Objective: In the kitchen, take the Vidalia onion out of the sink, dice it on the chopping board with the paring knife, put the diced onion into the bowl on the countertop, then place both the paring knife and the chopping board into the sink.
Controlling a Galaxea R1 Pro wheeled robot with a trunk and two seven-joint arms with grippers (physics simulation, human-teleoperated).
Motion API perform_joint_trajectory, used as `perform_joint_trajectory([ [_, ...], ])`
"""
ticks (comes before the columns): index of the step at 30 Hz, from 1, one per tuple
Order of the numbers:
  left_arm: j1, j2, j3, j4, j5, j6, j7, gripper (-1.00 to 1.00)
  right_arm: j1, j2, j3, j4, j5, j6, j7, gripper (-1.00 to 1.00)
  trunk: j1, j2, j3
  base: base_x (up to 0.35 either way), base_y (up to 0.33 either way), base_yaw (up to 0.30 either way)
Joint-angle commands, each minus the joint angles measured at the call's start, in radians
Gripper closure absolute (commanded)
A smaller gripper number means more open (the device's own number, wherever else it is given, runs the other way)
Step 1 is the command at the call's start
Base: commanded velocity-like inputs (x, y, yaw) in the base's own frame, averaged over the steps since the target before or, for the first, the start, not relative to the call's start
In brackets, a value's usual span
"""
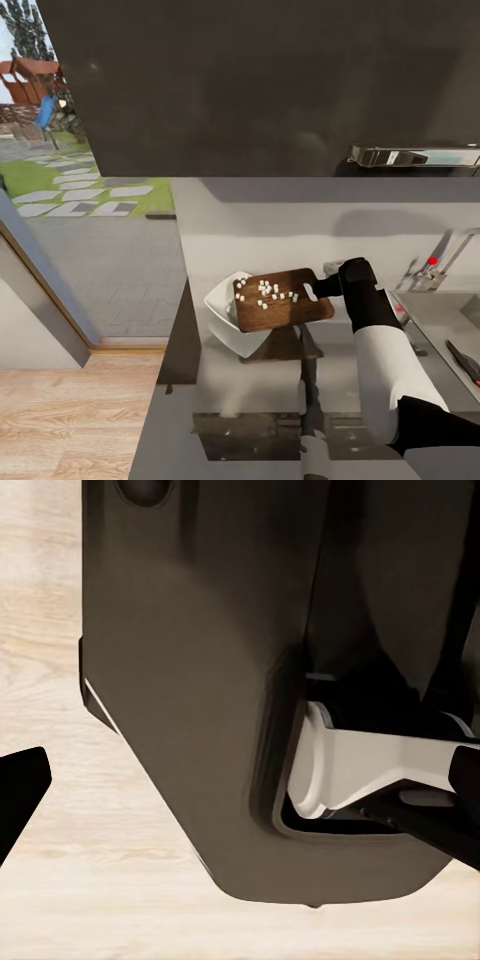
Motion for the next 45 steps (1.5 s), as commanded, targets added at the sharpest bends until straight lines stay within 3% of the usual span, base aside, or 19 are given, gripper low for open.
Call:
perform_joint_trajectory([
  [1, -0.002, -0.001, -0.008, 0.005, 0.011, -0.007, -0.006, -1.0, -0.001, 0.002, -0.004, -0.001, 0.01, 0.001, 0.009, 1.0, 0.001, -0.002, -0.002, 0.0, 0.0, 0.0],
  [9, -0.002, -0.001, -0.008, 0.005, 0.011, -0.007, -0.006, -1.0, -0.042, 0.006, -0.002, -0.035, 0.034, 0.004, 0.004, 1.0, 0.001, -0.002, -0.002, 0.0, 0.0, 0.0],
  [10, -0.002, -0.001, -0.008, 0.005, 0.011, -0.007, -0.006, -1.0, -0.044, 0.006, -0.002, -0.035, 0.045, 0.004, 0.004, 1.0, 0.001, -0.002, -0.002, 0.0, 0.0, 0.0],
  [11, -0.002, -0.001, -0.008, 0.005, 0.011, -0.008, -0.006, -1.0, -0.045, 0.014, -0.002, -0.035, 0.096, 0.003, 0.004, 1.0, 0.001, -0.002, -0.002, 0.0, 0.0, 0.0],
  [13, -0.002, -0.001, -0.008, 0.005, 0.011, -0.008, -0.006, -1.0, -0.046, 0.023, -0.002, -0.035, 0.117, 0.003, 0.004, 1.0, 0.001, -0.002, -0.002, 0.0, 0.0, 0.0],
  [15, -0.002, -0.001, -0.008, 0.005, 0.011, -0.008, -0.006, -1.0, -0.046, 0.03, 0.05, -0.035, 0.119, 0.003, 0.004, 1.0, 0.001, -0.002, -0.002, 0.0, 0.0, 0.0],
  [18, -0.002, -0.006, -0.008, 0.005, 0.011, -0.007, -0.006, -1.0, -0.046, 0.041, 0.067, -0.035, 0.12, 0.004, 0.004, 1.0, 0.001, -0.002, -0.002, 0.0, 0.0, 0.0],
  [25, -0.002, -0.006, -0.008, 0.005, 0.011, -0.008, -0.006, -1.0, -0.101, 0.053, 0.07, -0.035, 0.12, 0.004, -0.095, 1.0, 0.001, -0.002, -0.002, 0.0, 0.0, 0.0],
  [30, -0.002, -0.006, -0.008, 0.005, 0.011, -0.008, -0.006, -1.0, -0.102, 0.057, 0.07, -0.035, 0.12, 0.004, -0.165, 1.0, 0.001, -0.002, -0.002, 0.0, 0.0, 0.0],
  [32, -0.002, -0.007, -0.008, 0.005, 0.011, -0.008, -0.006, -1.0, -0.102, 0.076, 0.073, -0.035, 0.12, 0.003, -0.229, 1.0, 0.001, -0.002, -0.002, 0.0, 0.0, 0.0],
  [34, -0.002, -0.007, -0.008, 0.005, 0.011, -0.008, -0.006, -1.0, -0.102, 0.085, 0.077, -0.035, 0.12, 0.003, -0.245, 1.0, 0.001, -0.002, -0.002, 0.0, 0.0, 0.0],
  [36, -0.002, -0.007, -0.008, 0.005, 0.011, -0.007, -0.006, -1.0, -0.102, 0.087, 0.126, -0.035, 0.12, 0.003, -0.257, 1.0, 0.001, -0.002, -0.002, 0.0, 0.0, 0.0],
  [39, -0.002, -0.007, -0.008, 0.005, 0.011, -0.008, -0.006, -1.0, -0.102, 0.09, 0.135, -0.035, 0.12, 0.003, -0.283, 1.0, 0.001, -0.002, -0.002, 0.0, 0.0, 0.0],
  [40, -0.002, -0.007, -0.008, 0.005, 0.011, -0.008, -0.006, -1.0, -0.102, 0.111, 0.139, -0.036, 0.12, 0.002, -0.349, 1.0, 0.001, -0.002, -0.002, 0.0, 0.0, 0.0],
  [41, -0.002, -0.006, -0.008, 0.005, 0.011, -0.008, -0.006, -1.0, -0.102, 0.111, 0.14, -0.038, 0.12, 0.001, -0.37, 1.0, 0.001, -0.002, -0.002, 0.0, 0.0, 0.0],
  [45, -0.002, -0.007, -0.008, 0.005, 0.011, -0.007, -0.006, -1.0, -0.102, 0.111, 0.141, -0.042, 0.12, 0.001, -0.375, 1.0, 0.001, -0.002, -0.002, 0.0, 0.0, 0.0],
])
